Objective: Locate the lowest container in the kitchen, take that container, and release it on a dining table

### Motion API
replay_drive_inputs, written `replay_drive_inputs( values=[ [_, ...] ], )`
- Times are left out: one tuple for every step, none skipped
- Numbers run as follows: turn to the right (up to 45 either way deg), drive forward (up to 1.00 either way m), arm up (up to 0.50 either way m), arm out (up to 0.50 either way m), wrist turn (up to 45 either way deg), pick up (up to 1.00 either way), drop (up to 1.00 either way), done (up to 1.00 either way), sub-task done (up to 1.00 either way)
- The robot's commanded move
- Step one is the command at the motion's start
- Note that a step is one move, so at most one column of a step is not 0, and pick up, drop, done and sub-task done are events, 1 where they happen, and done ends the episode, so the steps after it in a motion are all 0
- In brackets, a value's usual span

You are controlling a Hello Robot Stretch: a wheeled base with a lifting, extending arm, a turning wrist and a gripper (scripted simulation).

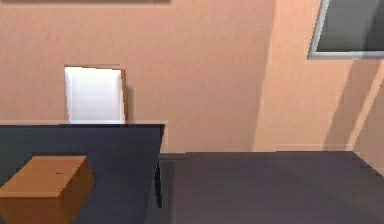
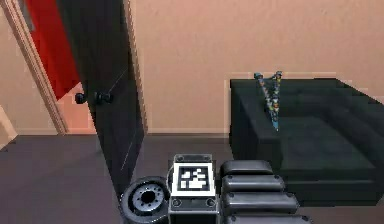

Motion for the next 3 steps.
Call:
replay_drive_inputs(
  values=[
    [-45.0, 0.00, 0.00, 0.00, 0.0, 0.00, 0.00, 0.00, 0.00],
    [-45.0, 0.00, 0.00, 0.00, 0.0, 0.00, 0.00, 0.00, 0.00],
    [-39.0, 0.00, 0.00, 0.00, 0.0, 0.00, 0.00, 0.00, 0.00]
  ],
)
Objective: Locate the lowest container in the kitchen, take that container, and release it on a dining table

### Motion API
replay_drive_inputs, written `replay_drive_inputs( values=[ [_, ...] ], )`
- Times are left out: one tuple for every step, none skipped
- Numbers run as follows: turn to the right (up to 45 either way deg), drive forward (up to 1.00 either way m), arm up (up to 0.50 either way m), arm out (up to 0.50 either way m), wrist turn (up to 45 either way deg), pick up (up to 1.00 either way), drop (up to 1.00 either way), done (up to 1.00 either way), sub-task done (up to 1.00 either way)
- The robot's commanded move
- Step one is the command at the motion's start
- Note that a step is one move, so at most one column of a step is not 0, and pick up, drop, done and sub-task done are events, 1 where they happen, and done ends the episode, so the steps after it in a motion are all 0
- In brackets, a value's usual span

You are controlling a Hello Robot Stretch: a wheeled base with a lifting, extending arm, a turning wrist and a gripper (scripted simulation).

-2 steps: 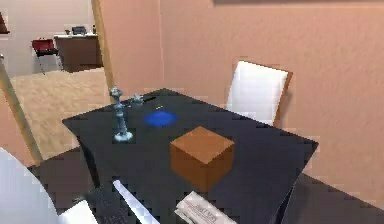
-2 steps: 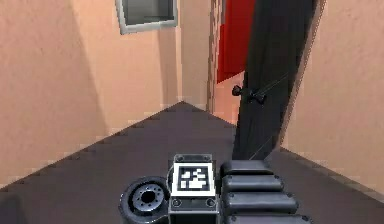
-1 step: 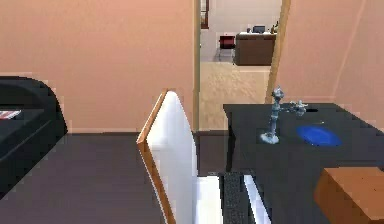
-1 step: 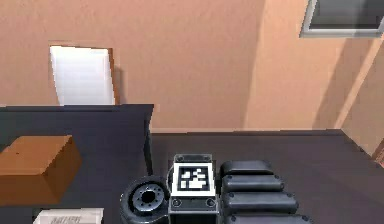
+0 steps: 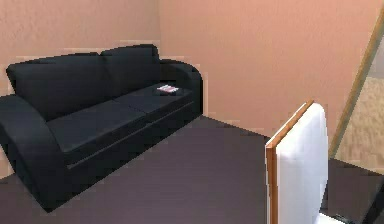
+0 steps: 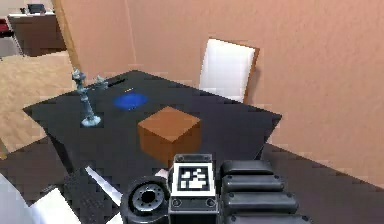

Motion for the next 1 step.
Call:
replay_drive_inputs(
  values=[
    [-3.0, 0.00, 0.00, 0.00, 0.0, 0.00, 0.00, 0.00, 0.00]
  ],
)
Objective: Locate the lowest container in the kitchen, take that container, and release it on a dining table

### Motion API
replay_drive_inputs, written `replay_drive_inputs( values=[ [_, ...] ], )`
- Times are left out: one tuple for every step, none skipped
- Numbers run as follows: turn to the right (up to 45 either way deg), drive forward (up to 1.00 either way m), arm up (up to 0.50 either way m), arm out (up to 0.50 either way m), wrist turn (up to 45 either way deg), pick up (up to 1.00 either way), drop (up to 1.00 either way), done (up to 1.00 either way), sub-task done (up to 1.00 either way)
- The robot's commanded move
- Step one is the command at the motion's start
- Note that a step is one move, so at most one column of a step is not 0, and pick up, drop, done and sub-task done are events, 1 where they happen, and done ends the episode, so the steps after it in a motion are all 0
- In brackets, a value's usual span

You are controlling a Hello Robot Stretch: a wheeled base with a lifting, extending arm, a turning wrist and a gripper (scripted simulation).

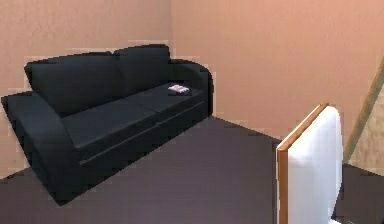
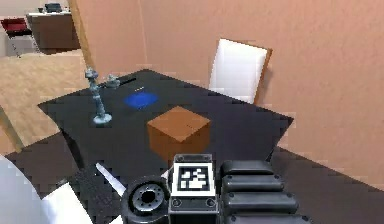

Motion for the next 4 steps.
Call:
replay_drive_inputs(
  values=[
    [45.0, 0.00, 0.00, 0.00, 0.0, 0.00, 0.00, 0.00, 0.00],
    [45.0, 0.00, 0.00, 0.00, 0.0, 0.00, 0.00, 0.00, 0.00],
    [30.0, 0.00, 0.00, 0.00, 0.0, 0.00, 0.00, 0.00, 0.00],
    [-45.0, 0.00, 0.00, 0.00, 0.0, 0.00, 0.00, 0.00, 0.00]
  ],
)
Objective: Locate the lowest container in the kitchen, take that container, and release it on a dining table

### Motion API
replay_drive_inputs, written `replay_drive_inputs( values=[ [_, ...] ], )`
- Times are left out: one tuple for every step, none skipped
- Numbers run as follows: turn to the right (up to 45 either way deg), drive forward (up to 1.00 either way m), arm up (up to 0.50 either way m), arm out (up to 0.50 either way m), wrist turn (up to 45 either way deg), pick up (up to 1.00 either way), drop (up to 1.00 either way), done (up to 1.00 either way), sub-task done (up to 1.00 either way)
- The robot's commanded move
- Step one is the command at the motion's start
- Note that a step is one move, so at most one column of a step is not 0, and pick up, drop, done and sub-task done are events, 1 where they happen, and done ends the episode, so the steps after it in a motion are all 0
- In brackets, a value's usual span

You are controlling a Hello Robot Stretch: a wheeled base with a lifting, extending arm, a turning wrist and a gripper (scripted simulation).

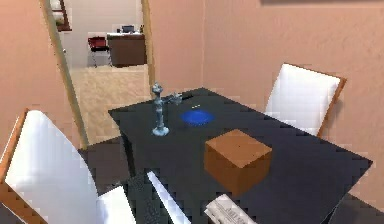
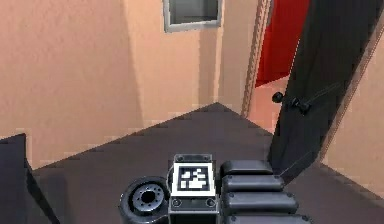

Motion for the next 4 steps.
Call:
replay_drive_inputs(
  values=[
    [-45.0, 0.00, 0.00, 0.00, 0.0, 0.00, 0.00, 0.00, 0.00],
    [-15.0, 0.00, 0.00, 0.00, 0.0, 0.00, 0.00, 0.00, 0.00],
    [45.0, 0.00, 0.00, 0.00, 0.0, 0.00, 0.00, 0.00, 0.00],
    [42.0, 0.00, 0.00, 0.00, 0.0, 0.00, 0.00, 0.00, 0.00]
  ],
)
